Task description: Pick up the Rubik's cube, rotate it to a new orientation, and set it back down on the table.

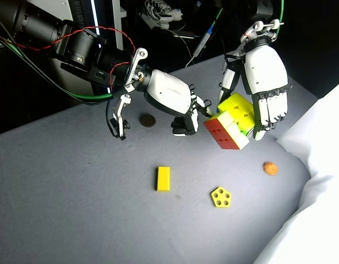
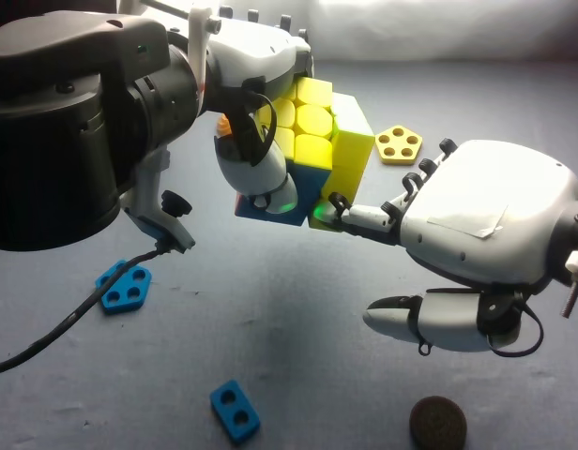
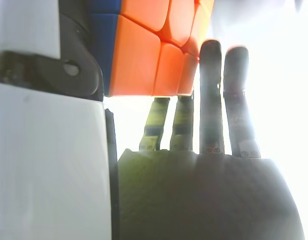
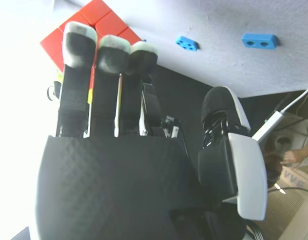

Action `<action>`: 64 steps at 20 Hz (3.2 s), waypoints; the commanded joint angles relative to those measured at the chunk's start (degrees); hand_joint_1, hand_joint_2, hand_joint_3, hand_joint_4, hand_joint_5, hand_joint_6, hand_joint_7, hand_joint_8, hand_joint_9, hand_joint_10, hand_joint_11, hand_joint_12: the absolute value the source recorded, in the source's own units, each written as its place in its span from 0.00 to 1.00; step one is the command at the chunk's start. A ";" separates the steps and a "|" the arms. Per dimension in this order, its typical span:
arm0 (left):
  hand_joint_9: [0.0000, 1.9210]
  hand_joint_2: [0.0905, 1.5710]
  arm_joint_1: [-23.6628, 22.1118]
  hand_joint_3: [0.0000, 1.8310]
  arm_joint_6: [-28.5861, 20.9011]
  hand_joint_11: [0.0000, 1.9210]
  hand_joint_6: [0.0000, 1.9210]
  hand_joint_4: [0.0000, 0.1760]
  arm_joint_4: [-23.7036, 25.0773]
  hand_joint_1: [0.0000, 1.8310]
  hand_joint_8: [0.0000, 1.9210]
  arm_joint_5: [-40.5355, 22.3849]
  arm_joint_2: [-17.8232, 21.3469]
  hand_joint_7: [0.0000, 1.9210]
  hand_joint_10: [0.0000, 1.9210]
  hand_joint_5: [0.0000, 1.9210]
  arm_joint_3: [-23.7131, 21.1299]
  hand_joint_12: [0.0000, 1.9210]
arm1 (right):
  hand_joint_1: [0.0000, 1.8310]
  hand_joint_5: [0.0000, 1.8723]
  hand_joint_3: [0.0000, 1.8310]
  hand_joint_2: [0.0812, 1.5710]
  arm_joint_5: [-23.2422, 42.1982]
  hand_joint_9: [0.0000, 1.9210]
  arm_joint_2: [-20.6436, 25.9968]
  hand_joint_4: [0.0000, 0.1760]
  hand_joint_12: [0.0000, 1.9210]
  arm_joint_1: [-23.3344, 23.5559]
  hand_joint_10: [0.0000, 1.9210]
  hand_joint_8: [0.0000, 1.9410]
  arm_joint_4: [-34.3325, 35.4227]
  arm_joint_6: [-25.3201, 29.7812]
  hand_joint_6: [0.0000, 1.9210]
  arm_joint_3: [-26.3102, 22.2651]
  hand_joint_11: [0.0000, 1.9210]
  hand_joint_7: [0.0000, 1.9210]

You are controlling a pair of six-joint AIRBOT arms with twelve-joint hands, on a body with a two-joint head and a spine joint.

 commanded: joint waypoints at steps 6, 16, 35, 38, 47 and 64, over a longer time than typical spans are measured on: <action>0.17 0.83 -1.27 0.00 -0.78 0.12 0.76 0.00 3.20 0.61 0.87 1.94 0.48 0.28 0.79 0.27 -0.26 0.90 | 0.02 0.09 0.00 0.80 -5.50 0.48 -1.29 0.00 1.00 0.77 1.00 0.95 1.95 -3.63 0.00 0.95 0.42 0.41; 0.16 0.85 -1.25 0.00 -0.78 0.11 0.80 0.00 3.20 0.59 0.91 1.94 0.48 0.29 0.81 0.28 -0.28 0.92 | 0.04 0.09 0.00 0.79 -5.60 0.47 -2.62 0.00 1.00 2.68 1.00 0.94 5.72 -5.77 0.00 2.44 0.40 0.40; 0.15 0.87 -1.23 0.00 -0.97 0.09 0.83 0.00 3.15 0.58 0.92 1.94 0.50 0.28 0.83 0.27 -0.40 0.95 | 0.04 0.10 0.00 0.79 1.05 0.47 9.12 0.00 1.00 0.95 1.00 0.95 2.06 -2.29 0.00 -8.73 0.41 0.39; 0.15 0.86 -1.10 0.00 -1.45 0.09 0.81 0.00 3.16 0.58 0.91 1.95 0.50 0.28 0.80 0.28 -0.38 0.93 | 0.03 0.10 0.00 0.80 3.15 0.47 11.75 0.00 1.00 1.38 1.00 0.96 2.06 -0.73 0.00 -9.67 0.41 0.39; 0.17 0.84 1.19 0.00 -10.49 0.11 0.76 0.00 9.84 0.60 0.90 2.00 0.58 0.30 0.81 0.31 -0.47 0.93 | 0.02 0.11 0.00 0.80 9.22 0.42 16.94 0.00 1.00 9.74 1.00 0.91 2.06 4.49 0.00 -9.65 0.39 0.35; 0.15 0.86 14.75 0.00 -43.00 0.09 0.80 0.00 34.09 0.59 0.91 -2.35 0.52 0.29 0.82 0.29 -1.64 0.95 | 0.00 0.02 0.00 0.77 5.07 0.00 12.78 0.00 0.00 14.34 0.00 0.00 2.07 6.18 0.00 -4.34 0.00 0.01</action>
